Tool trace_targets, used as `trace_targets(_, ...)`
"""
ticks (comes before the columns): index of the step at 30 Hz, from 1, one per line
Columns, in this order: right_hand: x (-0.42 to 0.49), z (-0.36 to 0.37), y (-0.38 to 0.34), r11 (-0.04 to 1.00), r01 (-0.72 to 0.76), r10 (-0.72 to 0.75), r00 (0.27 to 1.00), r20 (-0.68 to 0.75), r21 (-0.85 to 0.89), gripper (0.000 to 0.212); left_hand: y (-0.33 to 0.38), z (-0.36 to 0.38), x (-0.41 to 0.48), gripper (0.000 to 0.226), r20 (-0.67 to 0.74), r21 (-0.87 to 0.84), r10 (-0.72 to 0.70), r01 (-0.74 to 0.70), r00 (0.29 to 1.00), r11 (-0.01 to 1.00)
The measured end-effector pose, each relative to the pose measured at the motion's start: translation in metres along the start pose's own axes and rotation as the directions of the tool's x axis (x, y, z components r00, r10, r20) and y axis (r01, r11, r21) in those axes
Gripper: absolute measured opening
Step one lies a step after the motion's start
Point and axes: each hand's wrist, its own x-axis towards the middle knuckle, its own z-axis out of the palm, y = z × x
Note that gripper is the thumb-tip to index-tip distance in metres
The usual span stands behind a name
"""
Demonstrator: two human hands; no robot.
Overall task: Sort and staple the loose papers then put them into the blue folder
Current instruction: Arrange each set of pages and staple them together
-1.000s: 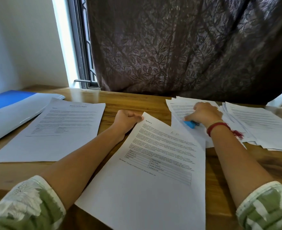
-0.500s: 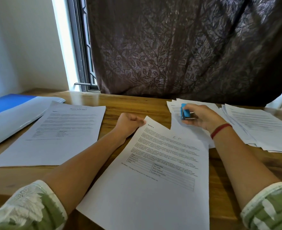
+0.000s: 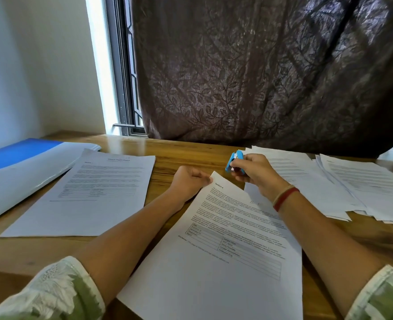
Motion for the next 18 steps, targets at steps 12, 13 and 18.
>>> trace_targets(12, -0.008, 0.027, 0.013, 0.934, 0.198, -0.233, 0.968, -0.089, -0.297, 0.035, -0.004, 0.004, 0.005, 0.013, -0.008, 0.056, 0.065, -0.065, 0.998, 0.996)
trace_targets(13, -0.008, 0.027, 0.011, 0.930, 0.208, -0.250, 0.962, -0.110, -0.302, 0.034, -0.004, 0.004, 0.005, 0.013, -0.002, 0.046, 0.071, -0.071, 0.997, 0.996)
trace_targets(18, -0.012, 0.028, 0.011, 0.912, 0.241, -0.282, 0.956, -0.083, -0.331, 0.029, -0.005, 0.004, 0.003, 0.011, -0.002, 0.031, 0.127, -0.126, 0.992, 0.991)
